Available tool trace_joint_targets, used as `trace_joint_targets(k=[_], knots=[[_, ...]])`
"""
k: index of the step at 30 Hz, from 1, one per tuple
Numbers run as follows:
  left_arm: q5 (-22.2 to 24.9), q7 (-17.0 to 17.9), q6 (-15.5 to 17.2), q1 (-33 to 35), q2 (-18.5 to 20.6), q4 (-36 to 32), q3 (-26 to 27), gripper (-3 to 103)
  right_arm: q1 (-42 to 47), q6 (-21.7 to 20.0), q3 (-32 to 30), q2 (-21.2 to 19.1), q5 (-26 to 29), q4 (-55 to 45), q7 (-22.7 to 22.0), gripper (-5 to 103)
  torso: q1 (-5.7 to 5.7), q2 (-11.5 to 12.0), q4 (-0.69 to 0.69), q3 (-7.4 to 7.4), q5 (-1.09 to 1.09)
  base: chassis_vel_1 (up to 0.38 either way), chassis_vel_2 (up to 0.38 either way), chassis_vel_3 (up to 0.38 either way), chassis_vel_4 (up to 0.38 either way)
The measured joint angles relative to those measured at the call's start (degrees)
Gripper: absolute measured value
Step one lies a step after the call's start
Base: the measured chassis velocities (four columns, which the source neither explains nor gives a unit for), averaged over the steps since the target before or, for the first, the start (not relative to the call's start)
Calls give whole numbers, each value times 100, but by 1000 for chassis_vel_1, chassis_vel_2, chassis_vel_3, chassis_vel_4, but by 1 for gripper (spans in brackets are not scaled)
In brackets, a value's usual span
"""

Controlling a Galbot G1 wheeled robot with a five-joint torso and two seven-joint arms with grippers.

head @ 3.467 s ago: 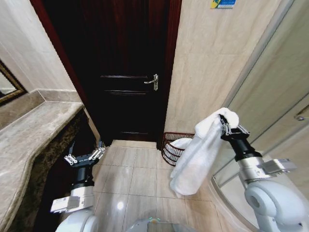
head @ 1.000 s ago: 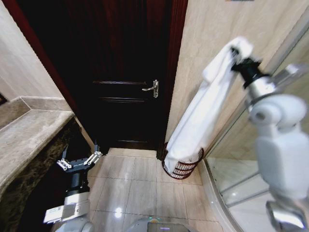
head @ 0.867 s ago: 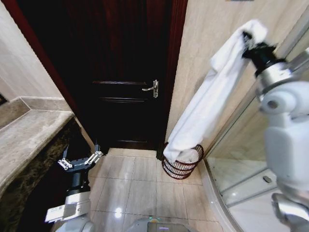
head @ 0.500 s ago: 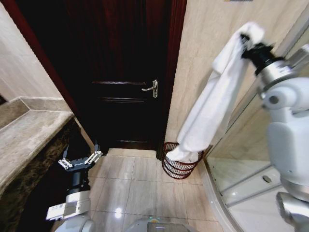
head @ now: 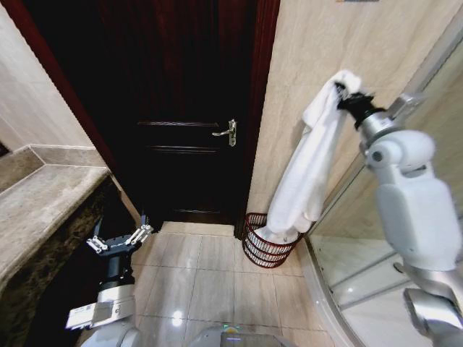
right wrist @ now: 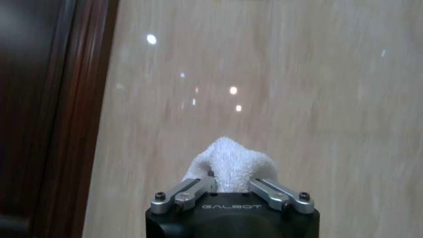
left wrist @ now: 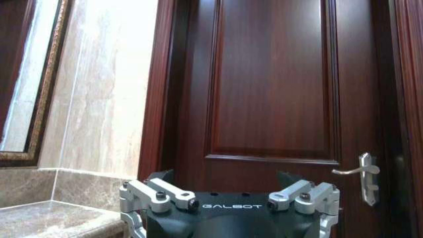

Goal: Discard the used towel into the hamper.

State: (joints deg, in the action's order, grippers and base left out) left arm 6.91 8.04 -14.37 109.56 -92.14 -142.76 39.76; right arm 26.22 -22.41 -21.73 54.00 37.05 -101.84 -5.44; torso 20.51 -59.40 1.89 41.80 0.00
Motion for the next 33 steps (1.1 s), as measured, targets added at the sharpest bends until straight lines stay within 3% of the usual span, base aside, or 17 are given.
trace_joint_targets(k=[5, 12, 25, 33], knots=[[0, 14, -50, 55, 0, -27, 7, 100, 537, 222, 174, 449, -123, 186, -168, 3, 0, 0, 1, 0, -1, 0, 0, 0, 0], [-1, 18, -93, 50, 1, -29, -5, 100, 979, 520, 140, 762, -522, 469, -138, 3, 0, 0, 0, 0, 0, 0, 0, 0, 0], [-16, 3, -194, -56, 0, 21, -58, 100, 1225, 1170, -107, 874, -1185, 1179, -227, 3, 0, 0, 0, 0, 0, 0, 0, 0, 0], [-260, -37, -423, -53, 0, 62, -119, 100, 1476, 1286, -106, 1056, -1362, 1022, -204, 3, -4, 8, 0, -5, -1, 0, 0, 0, 0]])
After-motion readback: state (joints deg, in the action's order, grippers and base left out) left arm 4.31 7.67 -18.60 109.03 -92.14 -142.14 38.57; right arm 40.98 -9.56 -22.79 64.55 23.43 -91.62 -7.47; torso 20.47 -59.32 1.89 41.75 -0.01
